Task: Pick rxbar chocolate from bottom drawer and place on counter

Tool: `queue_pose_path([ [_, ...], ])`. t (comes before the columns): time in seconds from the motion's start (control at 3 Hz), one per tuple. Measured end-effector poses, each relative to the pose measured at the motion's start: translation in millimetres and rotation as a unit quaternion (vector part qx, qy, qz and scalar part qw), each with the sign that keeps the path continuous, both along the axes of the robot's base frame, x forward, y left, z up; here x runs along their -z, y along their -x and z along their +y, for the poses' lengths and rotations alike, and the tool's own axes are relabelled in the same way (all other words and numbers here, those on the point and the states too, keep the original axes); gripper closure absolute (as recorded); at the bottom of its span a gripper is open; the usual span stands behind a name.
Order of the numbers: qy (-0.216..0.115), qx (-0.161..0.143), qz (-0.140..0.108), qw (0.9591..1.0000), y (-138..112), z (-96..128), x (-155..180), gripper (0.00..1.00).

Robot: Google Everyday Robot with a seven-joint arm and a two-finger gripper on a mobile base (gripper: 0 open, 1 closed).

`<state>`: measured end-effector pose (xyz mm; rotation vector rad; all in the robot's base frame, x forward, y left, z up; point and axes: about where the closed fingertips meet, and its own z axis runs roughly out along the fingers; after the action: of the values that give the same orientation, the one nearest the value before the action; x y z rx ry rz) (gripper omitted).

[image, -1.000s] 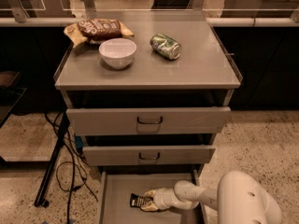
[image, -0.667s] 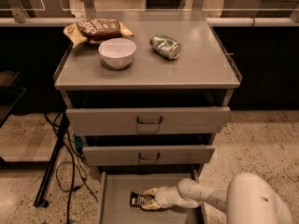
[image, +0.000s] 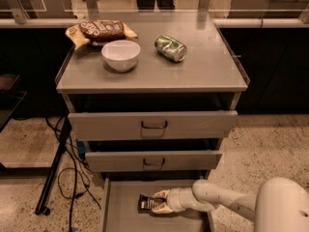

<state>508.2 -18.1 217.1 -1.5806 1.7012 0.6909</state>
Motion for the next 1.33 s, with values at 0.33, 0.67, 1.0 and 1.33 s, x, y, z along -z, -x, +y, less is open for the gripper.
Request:
queue_pose_path([
  [0.33, 0.045, -0.009, -0.025, 0.9987, -11.4, -19.5, -73.5, 1.00],
  [0.67, 0.045, -0.009, -0.025, 0.9987, -11.4, -19.5, -73.5, 1.00],
  [1.0, 0.055, -0.007, -0.038, 0.9977, -4.3, -20.5, -90.6, 1.00],
  [1.33, 0.090, 0.018, -0.100, 0.9908, 0.7, -32.8, -156.9, 1.00],
])
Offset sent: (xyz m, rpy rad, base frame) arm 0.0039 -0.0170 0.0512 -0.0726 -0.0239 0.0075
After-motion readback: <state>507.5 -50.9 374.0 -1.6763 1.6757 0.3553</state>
